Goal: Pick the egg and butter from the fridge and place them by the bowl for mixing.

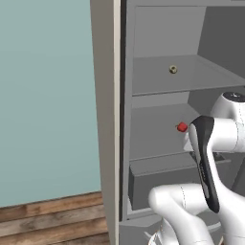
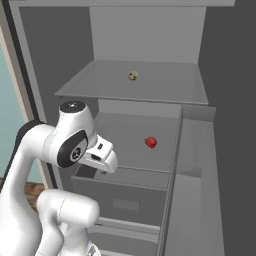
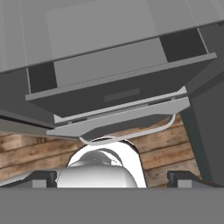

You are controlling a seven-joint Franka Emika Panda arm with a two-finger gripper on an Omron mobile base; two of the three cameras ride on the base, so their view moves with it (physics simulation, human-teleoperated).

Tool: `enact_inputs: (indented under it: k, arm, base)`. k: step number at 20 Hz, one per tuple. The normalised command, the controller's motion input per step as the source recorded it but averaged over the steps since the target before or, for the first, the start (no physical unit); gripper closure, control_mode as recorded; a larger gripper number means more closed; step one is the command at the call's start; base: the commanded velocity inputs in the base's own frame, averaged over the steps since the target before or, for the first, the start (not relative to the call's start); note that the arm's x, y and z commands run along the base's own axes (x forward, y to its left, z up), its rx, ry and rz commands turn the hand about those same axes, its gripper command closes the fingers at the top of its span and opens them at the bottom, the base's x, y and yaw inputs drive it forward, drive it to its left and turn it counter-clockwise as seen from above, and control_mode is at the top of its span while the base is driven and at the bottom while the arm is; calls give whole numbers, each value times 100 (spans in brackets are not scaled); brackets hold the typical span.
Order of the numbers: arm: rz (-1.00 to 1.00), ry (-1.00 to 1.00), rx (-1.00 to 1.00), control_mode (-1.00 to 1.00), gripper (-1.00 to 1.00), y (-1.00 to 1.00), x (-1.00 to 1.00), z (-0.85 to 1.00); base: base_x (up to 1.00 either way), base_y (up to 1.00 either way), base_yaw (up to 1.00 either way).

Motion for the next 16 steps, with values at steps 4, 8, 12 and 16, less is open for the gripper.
enact_inputs:
  k: [4,8,12,16]
  arm:
    - [0,0,0,100,-100,0,0,0]
    - [0,-5,1,-100,-100,1,-2,7]
    - [0,-19,3,-100,-100,2,-4,44]
    - [0,-15,0,-100,-100,0,-7,65]
  base:
    - [-5,0,0]
    - [-13,0,0]
    - [0,0,0]
    - [0,0,0]
